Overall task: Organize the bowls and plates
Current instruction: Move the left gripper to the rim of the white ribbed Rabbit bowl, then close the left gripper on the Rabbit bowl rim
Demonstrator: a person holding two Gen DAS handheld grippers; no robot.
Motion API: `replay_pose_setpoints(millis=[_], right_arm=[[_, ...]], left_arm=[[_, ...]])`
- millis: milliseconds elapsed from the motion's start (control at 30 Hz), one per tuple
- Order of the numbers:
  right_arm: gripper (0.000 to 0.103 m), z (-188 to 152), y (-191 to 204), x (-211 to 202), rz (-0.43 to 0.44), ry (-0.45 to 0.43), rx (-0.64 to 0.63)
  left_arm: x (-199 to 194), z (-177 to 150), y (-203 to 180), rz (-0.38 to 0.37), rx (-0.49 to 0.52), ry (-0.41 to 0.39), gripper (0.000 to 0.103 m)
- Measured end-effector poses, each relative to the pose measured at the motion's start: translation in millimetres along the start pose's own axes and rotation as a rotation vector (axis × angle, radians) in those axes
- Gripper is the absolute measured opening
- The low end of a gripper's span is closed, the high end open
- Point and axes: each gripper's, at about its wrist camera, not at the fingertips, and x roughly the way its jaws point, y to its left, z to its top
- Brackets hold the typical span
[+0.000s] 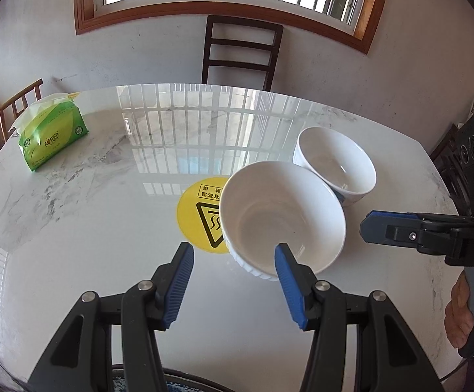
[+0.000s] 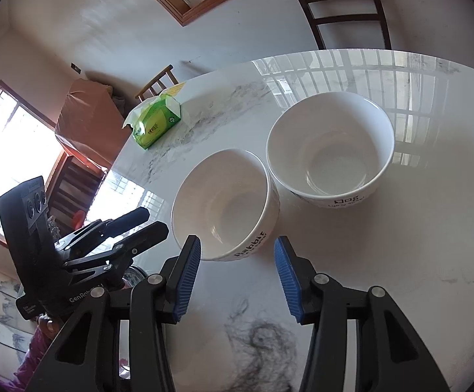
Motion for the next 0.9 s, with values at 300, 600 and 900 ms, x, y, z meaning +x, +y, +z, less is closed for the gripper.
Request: replay_pose_setpoints(millis=[300,600,900], right_arm=[[0.055,8.0,-9.8,10.1,0.006,0.000,0.045],[0.055,13.6,-11.6,29.4,0.012,0.019,0.054],[0.055,20.1,-12.6,53.4,-0.014,0.070,0.061]], left_arm=[[17.2,6.5,1.7,0.007,-0.004,0.024,0.053],[33.1,12.0,6.2,0.002,-0.030,0.042,0.053],[48.2,17.2,5.9,0.003,-0.033,0.041,0.053]])
